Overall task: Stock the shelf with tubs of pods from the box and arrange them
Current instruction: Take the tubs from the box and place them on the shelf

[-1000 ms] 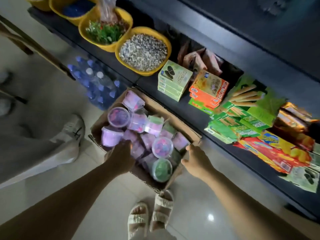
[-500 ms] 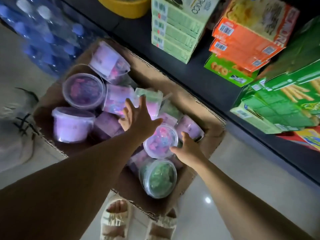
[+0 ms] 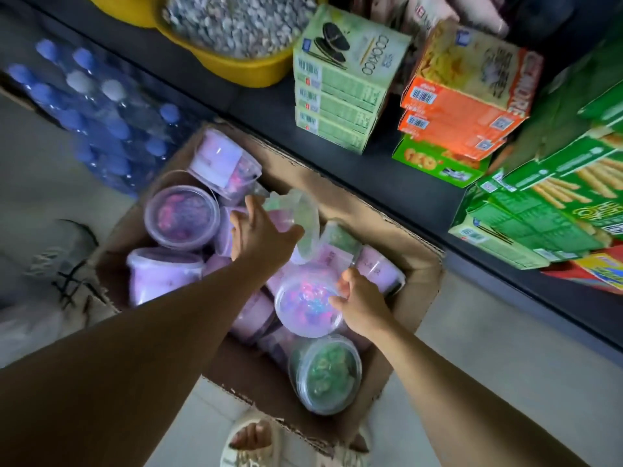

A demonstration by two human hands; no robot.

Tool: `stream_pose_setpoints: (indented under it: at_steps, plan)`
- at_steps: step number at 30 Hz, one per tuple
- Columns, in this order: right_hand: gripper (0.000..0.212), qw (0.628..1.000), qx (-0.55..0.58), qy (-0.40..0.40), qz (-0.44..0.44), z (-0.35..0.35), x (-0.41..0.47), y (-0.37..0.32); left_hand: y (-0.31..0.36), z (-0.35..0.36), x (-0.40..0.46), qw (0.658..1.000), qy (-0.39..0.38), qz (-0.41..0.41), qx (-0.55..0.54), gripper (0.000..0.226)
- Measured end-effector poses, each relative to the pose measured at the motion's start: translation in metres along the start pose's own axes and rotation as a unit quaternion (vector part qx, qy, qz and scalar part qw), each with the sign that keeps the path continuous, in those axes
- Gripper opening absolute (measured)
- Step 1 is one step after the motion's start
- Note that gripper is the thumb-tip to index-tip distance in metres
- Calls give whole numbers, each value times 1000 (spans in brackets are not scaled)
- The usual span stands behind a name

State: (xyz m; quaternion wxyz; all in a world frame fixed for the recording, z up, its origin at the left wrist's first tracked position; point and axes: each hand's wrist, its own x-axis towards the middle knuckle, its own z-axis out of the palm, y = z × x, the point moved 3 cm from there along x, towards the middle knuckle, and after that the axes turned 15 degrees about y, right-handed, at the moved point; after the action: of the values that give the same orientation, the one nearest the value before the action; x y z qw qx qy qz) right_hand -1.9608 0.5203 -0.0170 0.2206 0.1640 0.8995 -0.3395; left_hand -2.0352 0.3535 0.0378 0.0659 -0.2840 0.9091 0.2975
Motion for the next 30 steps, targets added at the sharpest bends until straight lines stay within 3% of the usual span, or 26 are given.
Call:
stream_pose_setpoints:
  at_steps: [5,10,14,25,30]
  plan:
    - [22,993,79,60,57,-49,-34,-27,8,-70,-20,995,21,-60,-82,63]
    - [27,968,196,121,102,-148,-95,-76,48,-161,-59,978,18,-119,-172,55]
    - [30,949,235,186,94,-238,-147,-136,106,-251,-89,966,-13,-121,-229,78]
    - [28,908,293,301,-7,-456,-301,-315,271,-512,-151,955,1,2,-296,73]
    - [24,886,302,346,-64,-548,-373,-385,336,-603,-175,932,-12,52,-359,33]
